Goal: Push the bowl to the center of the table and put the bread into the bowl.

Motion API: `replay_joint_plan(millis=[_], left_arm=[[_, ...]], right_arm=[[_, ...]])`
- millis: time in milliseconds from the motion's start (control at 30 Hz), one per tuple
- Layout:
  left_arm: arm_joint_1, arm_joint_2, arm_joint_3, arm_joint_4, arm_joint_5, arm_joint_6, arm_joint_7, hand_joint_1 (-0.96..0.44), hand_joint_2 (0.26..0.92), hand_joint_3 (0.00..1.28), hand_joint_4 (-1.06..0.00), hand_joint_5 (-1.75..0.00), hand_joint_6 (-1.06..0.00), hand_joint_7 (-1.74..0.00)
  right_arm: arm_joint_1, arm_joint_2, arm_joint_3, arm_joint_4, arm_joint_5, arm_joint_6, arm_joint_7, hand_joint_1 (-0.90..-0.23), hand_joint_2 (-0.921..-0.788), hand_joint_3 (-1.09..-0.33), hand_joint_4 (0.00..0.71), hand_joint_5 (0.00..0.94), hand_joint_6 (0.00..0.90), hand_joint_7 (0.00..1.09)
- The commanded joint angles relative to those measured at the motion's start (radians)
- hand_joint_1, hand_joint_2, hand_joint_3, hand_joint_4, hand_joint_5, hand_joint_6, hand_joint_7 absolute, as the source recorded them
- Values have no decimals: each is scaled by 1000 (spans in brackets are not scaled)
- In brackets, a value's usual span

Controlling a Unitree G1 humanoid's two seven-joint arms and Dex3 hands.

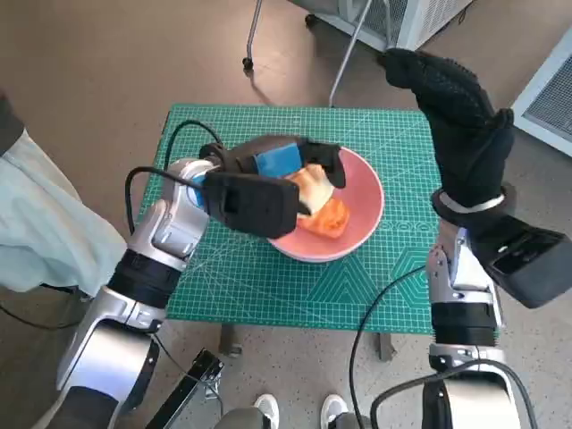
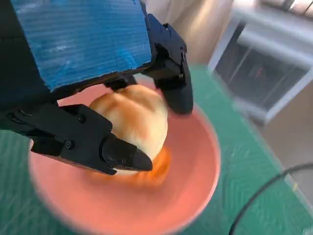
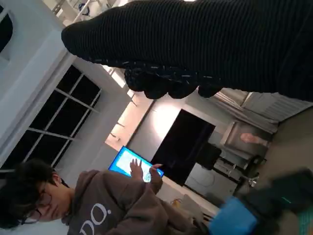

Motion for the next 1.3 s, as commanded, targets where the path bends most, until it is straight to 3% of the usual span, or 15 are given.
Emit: replay_joint_plan(millis=[33, 333, 567, 833, 1033, 1300], left_arm=[[14, 8, 35, -55, -33, -16, 21, -115, 800, 190, -200, -41, -182, -474], [57, -13, 147, -45, -127, -144, 165, -287, 832, 99, -335, -57, -211, -543], [88, -44, 260, -26, -244, -283, 266, -372, 871, 27, -458, -92, -318, -537], [148, -100, 353, -65, -365, -334, 340, -382, 897, 12, -486, -90, -380, -504], [224, -162, 390, -169, -424, -351, 412, -388, 918, 80, -439, -61, -310, -463], [296, -194, 392, -278, -421, -349, 467, -364, 921, 168, -383, -31, -158, -573]], right_arm=[[12, 1, -4, 15, 1, 1, 2, -679, -921, -735, 242, 3, -1, 751], [11, 7, -4, 10, 2, 0, -4, -682, -921, -735, 242, 3, -1, 750], [4, 10, -5, -8, 7, 15, -15, -686, -921, -732, 244, 4, -1, 750], [3, 18, -2, -35, 1, 34, -40, -687, -921, -730, 244, 4, -1, 748], [-5, 26, 2, -45, -32, 53, -91, -675, -921, -734, 243, 3, -1, 747], [-5, 33, 14, -62, -82, 65, -157, -654, -921, -748, 248, 6, -1, 764]])
